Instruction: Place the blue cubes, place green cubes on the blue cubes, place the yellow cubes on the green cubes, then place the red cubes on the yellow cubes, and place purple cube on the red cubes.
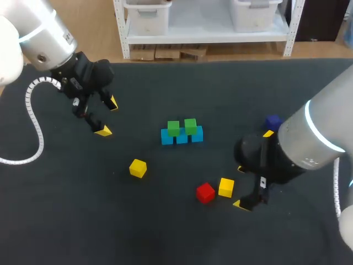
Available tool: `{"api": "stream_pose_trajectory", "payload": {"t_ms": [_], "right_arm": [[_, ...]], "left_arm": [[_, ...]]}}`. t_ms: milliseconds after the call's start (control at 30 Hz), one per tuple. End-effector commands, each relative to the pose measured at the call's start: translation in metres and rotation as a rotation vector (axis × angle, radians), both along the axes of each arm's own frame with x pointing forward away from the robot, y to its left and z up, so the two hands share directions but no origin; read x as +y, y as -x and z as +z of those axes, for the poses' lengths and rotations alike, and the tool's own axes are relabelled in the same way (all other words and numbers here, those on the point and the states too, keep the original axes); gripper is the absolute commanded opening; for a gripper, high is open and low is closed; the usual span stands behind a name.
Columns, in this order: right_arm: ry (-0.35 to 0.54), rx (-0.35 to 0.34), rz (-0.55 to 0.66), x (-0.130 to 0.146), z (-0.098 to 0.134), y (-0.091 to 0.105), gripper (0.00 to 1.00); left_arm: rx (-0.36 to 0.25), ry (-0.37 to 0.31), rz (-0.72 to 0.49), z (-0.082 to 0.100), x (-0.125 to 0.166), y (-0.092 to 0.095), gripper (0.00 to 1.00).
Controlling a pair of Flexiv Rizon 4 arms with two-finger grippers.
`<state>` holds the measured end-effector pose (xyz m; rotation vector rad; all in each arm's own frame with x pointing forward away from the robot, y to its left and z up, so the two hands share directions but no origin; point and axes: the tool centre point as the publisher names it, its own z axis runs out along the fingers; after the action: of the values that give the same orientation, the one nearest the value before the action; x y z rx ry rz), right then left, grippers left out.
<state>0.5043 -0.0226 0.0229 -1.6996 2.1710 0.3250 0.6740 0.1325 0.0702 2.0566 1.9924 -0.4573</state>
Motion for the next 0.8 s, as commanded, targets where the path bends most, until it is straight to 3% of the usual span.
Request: {"api": "stream_pose_trajectory", "payload": {"t_ms": [33, 333, 667, 733, 800], "right_arm": [[0.012, -0.008, -0.012, 0.009, -0.013, -0.007, 1.0], [0.031, 0.003, -0.036, 0.008, -0.028, -0.023, 1.0], [0.024, 0.006, -0.013, 0.017, -0.027, -0.022, 0.99], [0.023, 0.007, -0.013, 0.017, -0.028, -0.023, 0.87], [0.023, 0.008, -0.014, 0.017, -0.028, -0.023, 0.5]], "left_arm": [[-0.002, 0.002, -0.001, 0.0, 0.001, 0.0, 1.0], [-0.002, 0.002, -0.001, 0.0, 0.001, 0.0, 1.0], [-0.002, 0.002, -0.001, 0.0, 0.001, 0.0, 1.0], [-0.002, 0.002, -0.001, 0.0, 0.001, 0.0, 1.0], [-0.002, 0.002, -0.001, 0.0, 0.001, 0.0, 1.0]]}}
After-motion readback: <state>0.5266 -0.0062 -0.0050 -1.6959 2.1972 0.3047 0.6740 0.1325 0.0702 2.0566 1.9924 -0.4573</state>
